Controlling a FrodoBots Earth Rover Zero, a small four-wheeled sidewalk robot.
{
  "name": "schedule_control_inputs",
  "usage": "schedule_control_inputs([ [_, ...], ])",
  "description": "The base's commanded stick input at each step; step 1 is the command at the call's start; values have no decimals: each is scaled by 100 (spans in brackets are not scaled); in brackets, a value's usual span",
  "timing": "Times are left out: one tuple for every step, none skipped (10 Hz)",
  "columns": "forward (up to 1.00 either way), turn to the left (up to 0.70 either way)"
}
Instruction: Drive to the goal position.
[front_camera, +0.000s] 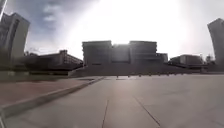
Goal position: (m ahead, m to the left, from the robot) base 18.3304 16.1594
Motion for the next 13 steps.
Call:
schedule_control_inputs([
  [100,0],
  [100,0],
  [100,0],
  [100,0],
  [100,0],
  [100,0],
  [100,0],
  [100,0],
  [100,0],
  [100,0],
  [100,0],
  [100,0],
  [100,0],
])
